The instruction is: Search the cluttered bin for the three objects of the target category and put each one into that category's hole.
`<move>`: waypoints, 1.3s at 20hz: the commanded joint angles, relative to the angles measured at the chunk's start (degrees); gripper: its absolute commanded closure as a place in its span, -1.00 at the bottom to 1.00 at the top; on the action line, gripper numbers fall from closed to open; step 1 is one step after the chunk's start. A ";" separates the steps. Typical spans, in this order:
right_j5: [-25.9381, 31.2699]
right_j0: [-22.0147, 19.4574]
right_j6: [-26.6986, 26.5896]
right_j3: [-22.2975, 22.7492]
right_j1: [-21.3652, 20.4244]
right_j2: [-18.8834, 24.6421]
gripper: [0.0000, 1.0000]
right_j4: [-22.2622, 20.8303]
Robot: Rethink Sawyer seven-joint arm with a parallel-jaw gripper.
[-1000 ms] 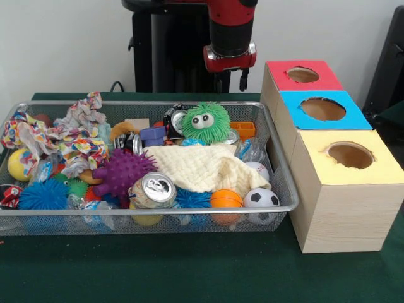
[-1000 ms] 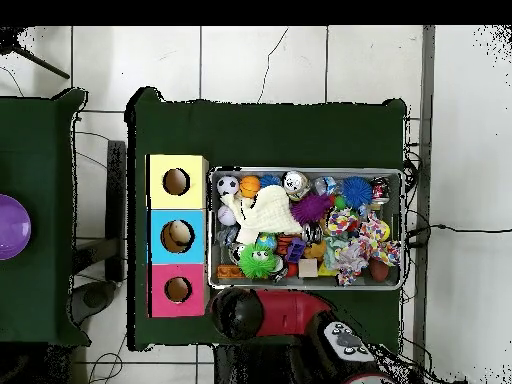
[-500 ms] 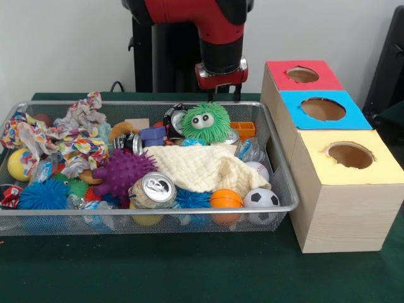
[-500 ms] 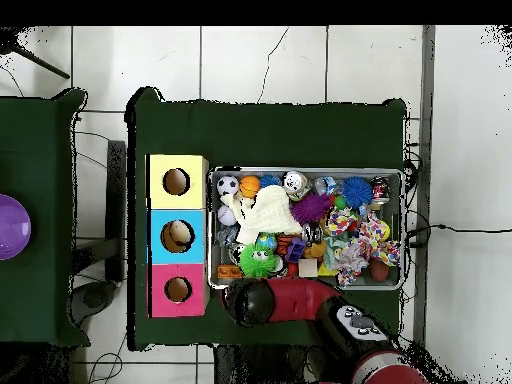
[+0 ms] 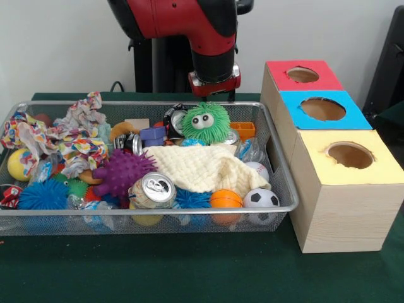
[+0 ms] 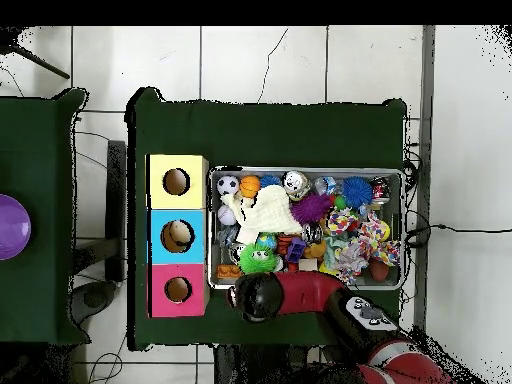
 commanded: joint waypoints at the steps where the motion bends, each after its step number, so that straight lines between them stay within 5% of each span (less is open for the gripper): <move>1: 4.38 -2.73 -7.48 -11.50 0.79 7.11 -1.00 -4.00; 9: 2.11 -2.97 -3.81 -8.82 -1.19 7.61 -1.00 -5.88; 18: 8.46 -0.64 -0.58 -0.74 -16.17 8.00 -1.00 -1.41; 26: 15.73 1.16 -0.13 1.00 -22.86 7.68 -1.00 1.35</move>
